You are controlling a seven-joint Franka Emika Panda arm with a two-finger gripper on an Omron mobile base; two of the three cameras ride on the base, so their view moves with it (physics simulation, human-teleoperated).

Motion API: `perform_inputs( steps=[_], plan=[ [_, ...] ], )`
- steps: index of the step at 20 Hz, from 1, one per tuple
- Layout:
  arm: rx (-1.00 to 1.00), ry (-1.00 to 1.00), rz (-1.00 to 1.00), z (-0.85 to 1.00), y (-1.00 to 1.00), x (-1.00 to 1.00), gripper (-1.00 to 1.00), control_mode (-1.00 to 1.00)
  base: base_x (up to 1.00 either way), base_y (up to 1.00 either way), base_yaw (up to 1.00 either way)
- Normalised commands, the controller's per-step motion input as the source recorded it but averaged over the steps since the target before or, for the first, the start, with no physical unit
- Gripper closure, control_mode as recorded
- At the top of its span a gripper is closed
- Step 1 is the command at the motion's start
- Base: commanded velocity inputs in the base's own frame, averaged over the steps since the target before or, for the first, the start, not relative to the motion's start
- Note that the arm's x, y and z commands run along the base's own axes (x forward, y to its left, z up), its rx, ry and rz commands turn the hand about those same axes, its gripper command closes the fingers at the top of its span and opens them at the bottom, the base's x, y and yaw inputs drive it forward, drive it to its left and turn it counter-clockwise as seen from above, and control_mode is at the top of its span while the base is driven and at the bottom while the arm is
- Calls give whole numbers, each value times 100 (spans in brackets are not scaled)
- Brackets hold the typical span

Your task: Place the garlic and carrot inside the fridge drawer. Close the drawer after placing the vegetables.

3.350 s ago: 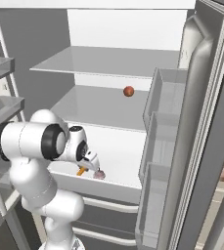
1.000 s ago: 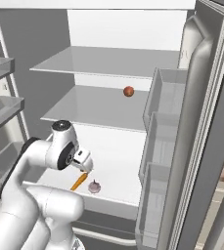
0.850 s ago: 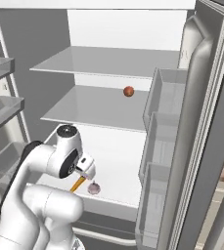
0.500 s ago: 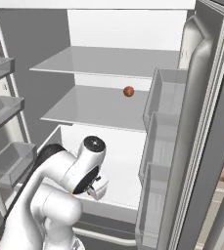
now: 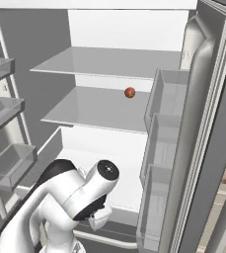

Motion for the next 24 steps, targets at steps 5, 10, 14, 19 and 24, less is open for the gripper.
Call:
perform_inputs(
  steps=[5,10,14,19,24],
  plan=[
    [0,-3,-10,-48,0,23,-100,-100,0,0,0],
    [0,-1,-5,-50,0,46,-100,-100,0,0,0],
    [0,-5,-1,-48,0,44,-100,-100,0,0,0],
    [2,-13,0,-39,0,46,-100,-100,0,0,0],
    [4,-24,0,-28,2,68,-100,-100,0,0,0]
  ],
)
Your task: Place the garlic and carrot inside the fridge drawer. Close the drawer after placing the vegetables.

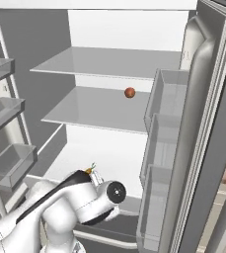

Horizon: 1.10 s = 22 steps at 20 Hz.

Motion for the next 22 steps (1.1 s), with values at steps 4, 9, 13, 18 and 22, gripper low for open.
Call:
perform_inputs(
  steps=[4,9,13,18,22],
  plan=[
    [5,-32,-7,-7,33,100,-100,-100,0,0,0],
    [4,-24,-10,-2,49,100,-100,-100,0,0,0],
    [2,-15,-15,-7,59,100,-100,-100,0,0,0],
    [0,-7,-16,-11,74,100,-100,-100,0,0,0],
    [0,-4,-16,0,74,55,-100,-100,0,0,0]
  ],
)
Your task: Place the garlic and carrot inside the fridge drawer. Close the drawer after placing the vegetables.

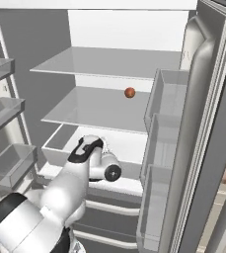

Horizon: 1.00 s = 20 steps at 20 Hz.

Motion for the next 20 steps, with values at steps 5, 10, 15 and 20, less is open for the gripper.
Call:
perform_inputs(
  steps=[5,10,15,20],
  plan=[
    [0,0,-17,0,50,10,-100,-100,0,0,0],
    [0,1,-19,0,33,44,-100,-100,0,0,0],
    [0,5,-14,0,20,20,-100,-100,0,0,0],
    [4,0,-8,6,0,-100,-100,-100,0,0,0]
  ],
)
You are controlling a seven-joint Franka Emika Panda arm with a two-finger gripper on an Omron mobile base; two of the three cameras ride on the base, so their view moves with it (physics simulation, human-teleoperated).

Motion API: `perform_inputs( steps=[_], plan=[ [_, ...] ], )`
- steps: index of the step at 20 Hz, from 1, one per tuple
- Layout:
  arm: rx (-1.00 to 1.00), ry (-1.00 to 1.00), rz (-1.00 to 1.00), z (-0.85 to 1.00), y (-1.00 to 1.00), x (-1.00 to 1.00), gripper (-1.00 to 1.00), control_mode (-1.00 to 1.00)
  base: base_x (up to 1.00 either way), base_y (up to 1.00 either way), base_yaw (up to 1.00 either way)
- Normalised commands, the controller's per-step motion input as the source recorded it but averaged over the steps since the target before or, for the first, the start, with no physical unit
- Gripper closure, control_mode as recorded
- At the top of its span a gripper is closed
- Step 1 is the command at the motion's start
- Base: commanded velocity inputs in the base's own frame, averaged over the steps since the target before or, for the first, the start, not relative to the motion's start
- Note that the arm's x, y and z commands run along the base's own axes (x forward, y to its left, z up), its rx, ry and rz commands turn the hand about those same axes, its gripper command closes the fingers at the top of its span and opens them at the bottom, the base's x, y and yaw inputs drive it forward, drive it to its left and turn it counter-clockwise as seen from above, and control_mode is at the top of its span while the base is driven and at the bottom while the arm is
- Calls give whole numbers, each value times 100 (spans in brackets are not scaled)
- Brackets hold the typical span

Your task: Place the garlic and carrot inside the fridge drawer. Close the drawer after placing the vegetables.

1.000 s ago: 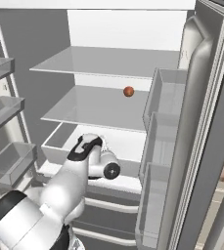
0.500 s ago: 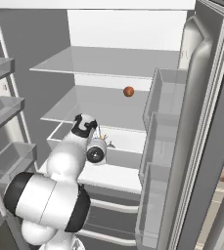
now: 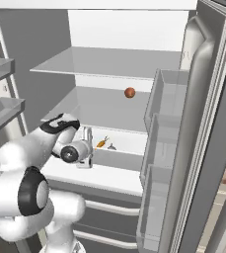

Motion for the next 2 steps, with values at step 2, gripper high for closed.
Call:
perform_inputs(
  steps=[2],
  plan=[
    [2,0,-6,42,0,-100,-100,-100,0,0,0]
  ],
)
